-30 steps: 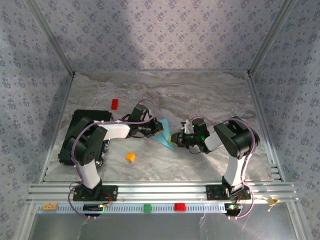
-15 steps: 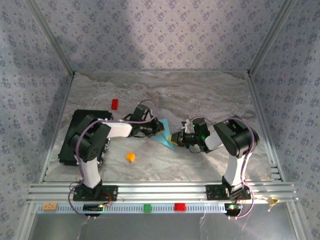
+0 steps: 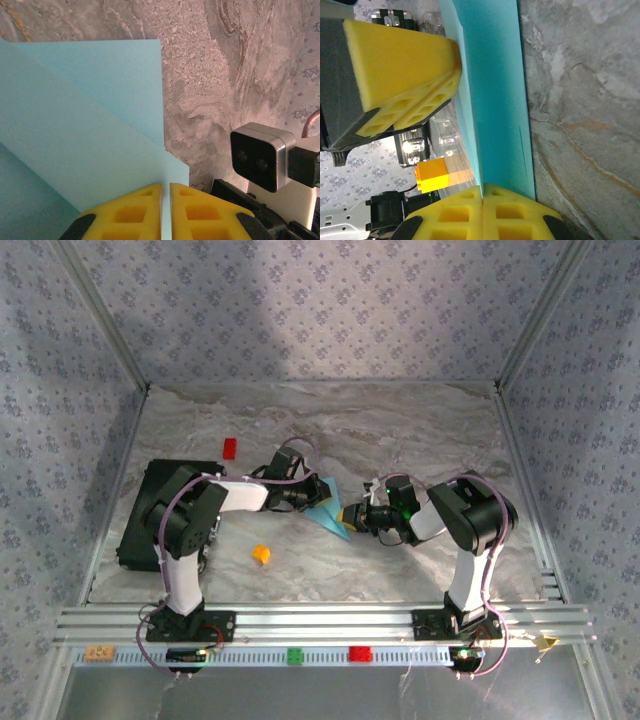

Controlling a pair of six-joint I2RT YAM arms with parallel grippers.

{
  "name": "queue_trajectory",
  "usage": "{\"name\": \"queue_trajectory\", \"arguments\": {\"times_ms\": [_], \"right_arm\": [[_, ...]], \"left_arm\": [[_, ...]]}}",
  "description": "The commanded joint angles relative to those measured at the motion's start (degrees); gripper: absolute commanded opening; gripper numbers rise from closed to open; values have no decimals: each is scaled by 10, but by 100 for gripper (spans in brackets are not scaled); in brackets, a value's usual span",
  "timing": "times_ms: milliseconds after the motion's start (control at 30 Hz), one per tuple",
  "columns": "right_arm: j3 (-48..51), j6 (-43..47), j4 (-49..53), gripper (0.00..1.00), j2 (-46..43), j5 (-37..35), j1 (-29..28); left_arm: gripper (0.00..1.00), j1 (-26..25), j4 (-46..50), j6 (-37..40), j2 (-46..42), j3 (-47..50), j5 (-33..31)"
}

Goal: Fold a paper plane with a square sheet of paper (pick it up from the middle)
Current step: Fourth fold the wing at the center of the table.

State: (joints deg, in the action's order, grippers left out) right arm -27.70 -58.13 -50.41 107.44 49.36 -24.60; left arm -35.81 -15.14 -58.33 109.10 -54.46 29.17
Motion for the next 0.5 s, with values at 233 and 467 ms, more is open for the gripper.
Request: {"name": "queue_trajectory", "arguments": {"times_ms": [233, 467], "right_arm": [[-4, -2, 36, 1, 21, -3, 6], [-2, -1, 43, 1, 21, -9, 6]], "left_arm": [[12, -5, 8, 17, 23, -21, 10], [12, -6, 11, 19, 29, -25, 12]]}}
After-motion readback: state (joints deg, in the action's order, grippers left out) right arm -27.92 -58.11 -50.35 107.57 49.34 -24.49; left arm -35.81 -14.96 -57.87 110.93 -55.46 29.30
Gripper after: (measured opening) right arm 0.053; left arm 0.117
